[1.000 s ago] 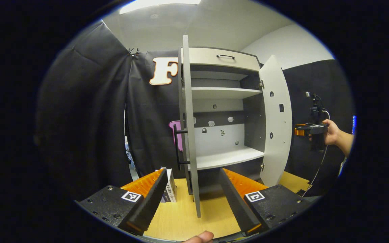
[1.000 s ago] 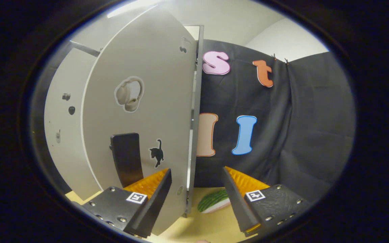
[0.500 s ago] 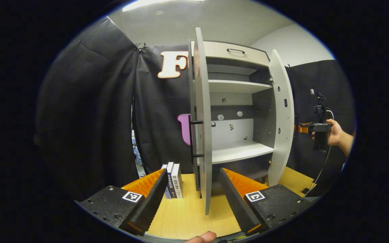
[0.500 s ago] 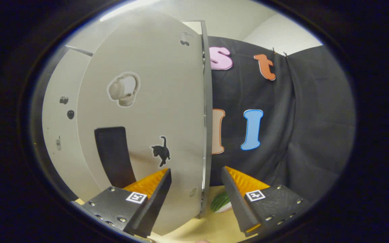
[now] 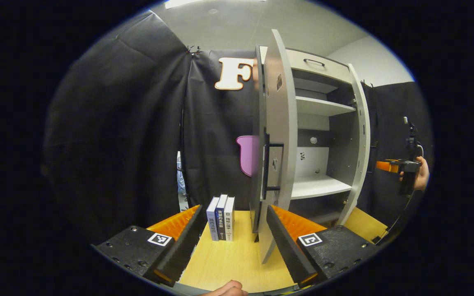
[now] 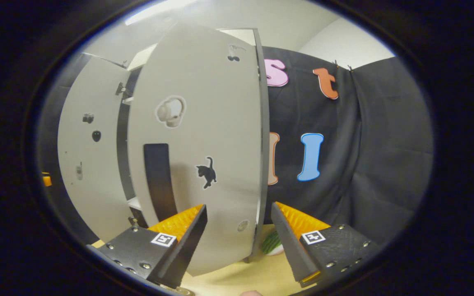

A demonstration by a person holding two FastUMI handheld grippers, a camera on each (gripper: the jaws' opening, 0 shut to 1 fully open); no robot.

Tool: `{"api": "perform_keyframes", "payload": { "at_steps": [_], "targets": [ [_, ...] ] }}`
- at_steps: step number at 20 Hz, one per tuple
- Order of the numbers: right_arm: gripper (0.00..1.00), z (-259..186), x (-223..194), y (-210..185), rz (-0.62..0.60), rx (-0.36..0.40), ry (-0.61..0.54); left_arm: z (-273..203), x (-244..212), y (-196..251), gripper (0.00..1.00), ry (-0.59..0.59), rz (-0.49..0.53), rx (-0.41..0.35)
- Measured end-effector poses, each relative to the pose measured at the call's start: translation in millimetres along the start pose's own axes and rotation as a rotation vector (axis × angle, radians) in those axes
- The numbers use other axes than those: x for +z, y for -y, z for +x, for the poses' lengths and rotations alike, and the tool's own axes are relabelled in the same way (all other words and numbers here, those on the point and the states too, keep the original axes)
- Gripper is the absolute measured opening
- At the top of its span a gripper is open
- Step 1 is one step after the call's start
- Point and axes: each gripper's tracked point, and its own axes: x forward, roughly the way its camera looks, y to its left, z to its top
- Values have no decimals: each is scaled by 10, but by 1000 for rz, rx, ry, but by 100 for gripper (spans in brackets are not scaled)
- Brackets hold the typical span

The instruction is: Grasp the bottle in the cabinet with the left hand and place it on the coaster, then close the right door with the right hand and the left door with the left hand.

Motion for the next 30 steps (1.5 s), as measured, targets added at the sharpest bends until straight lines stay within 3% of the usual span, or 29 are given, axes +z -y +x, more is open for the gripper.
{"api": "perform_keyframes", "payload": {
  "at_steps": [4, 5, 8, 11, 15, 16, 17, 19, 20, 21, 23, 24, 30],
  "targets": [
    [95, -524, -16, -287, 49, 74, 15, 169, 39, -280, 92, 3, -27, 45],
    [95, -654, -34, -369, 39, 97, 15, 213, 33, -356, 96, -2, -27, 58],
    [95, -982, -51, -366, 16, 104, 16, 423, 67, -520, 92, -5, -9, 77],
    [93, -1274, -110, -306, 50, 124, 20, 656, 125, -516, 96, -13, 2, 55],
    [95, -1568, -210, 114, 46, 37, 14, 984, 203, -389, 92, -14, -38, 19],
    [92, -1636, -202, 174, 57, 24, 21, 1071, 192, -348, 96, -21, -40, 13],
    [95, -1686, -192, 227, 73, 13, 30, 1147, 180, -291, 92, -29, -34, 12],
    [95, -1781, -188, 340, 91, -6, 41, 1274, 116, -65, 96, -58, -29, -23],
    [98, -1819, -195, 394, 92, -17, 44, 1248, 100, 7, 96, -83, -27, 2],
    [98, -1850, -203, 445, 89, -30, 47, 1403, 19, 85, 87, -91, -31, 9],
    [95, -1900, -241, 526, 90, -45, 55, 1294, -95, 288, 86, -112, -29, -31],
    [95, -1904, -269, 550, 97, -48, 50, 1299, -106, 371, 91, -110, -23, -42],
    [95, -1922, -241, 672, 95, -68, 48, 1293, -41, 603, 91, -89, 29, -45]
  ]
}}
